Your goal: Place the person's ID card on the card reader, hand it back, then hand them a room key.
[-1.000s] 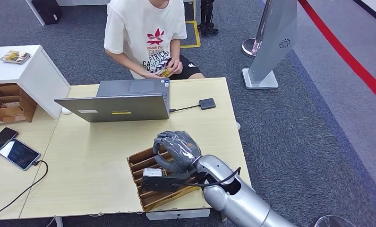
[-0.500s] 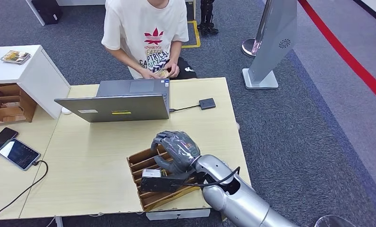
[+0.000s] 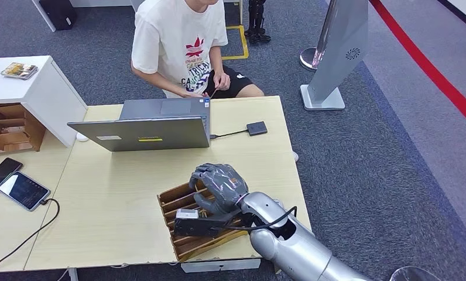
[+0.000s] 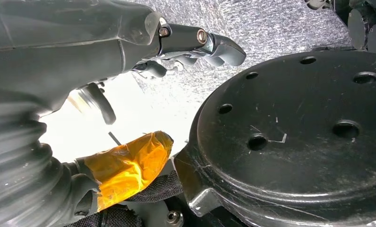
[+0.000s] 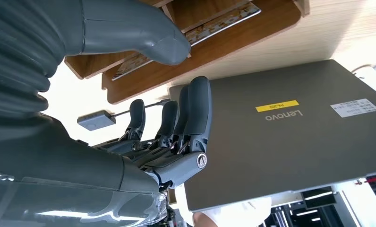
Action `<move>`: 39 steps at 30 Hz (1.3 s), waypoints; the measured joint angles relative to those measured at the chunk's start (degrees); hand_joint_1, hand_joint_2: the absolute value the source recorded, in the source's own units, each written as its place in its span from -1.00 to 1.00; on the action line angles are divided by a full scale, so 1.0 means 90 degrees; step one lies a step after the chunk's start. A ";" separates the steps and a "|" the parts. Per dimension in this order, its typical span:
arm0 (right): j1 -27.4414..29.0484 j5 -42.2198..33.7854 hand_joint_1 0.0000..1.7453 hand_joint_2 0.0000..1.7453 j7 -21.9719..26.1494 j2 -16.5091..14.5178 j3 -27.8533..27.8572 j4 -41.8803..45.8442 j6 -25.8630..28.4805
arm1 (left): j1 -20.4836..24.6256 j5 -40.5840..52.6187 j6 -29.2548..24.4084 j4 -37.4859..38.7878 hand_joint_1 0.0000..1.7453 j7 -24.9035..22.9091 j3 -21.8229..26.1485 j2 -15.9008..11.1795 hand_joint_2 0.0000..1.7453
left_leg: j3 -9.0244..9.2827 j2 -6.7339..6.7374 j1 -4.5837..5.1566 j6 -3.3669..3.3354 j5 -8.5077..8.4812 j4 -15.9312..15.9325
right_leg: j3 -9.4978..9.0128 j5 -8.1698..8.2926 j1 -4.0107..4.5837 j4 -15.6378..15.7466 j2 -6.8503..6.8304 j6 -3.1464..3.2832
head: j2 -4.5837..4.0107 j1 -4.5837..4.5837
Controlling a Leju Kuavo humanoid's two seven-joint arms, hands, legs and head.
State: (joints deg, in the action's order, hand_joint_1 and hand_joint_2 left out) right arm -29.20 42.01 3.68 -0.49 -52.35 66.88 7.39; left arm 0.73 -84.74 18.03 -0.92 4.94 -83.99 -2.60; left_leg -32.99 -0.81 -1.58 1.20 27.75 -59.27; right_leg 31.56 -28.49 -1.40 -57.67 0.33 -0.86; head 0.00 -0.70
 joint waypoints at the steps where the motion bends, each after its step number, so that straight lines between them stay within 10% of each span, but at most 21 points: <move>1: -0.0006 0.0004 0.08 1.00 -0.0002 -0.0002 -0.0002 -0.0030 0.0004 | 0.0000 0.0010 0.0000 0.0000 -1.00 0.0000 0.0002 0.0000 1.00 | 0.0000 0.0000 0.0000 0.0000 0.0000 0.0000 | 0.0000 0.0000 0.0000 0.0000 0.0000 0.0000 | 0.0000 0.0000; 39: -0.0219 0.0288 0.18 1.00 -0.0095 -0.0038 0.0121 -0.0985 0.0034 | -0.0003 0.0246 0.0005 0.0000 -1.00 -0.0002 0.0144 -0.0029 1.00 | 0.0001 0.0000 0.0000 0.0000 0.0000 -0.0001 | 0.0000 0.0000 0.0000 0.0000 0.0001 0.0000 | 0.0000 0.0000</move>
State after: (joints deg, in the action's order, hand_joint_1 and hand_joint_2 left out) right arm -31.17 44.60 2.82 -0.83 -51.27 58.02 7.70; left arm 0.70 -82.52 18.08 -0.92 4.92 -82.69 -2.86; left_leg -32.98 -0.81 -1.58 1.20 27.75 -59.27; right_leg 31.56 -28.49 -1.41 -57.66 0.34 -0.86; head 0.00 -0.70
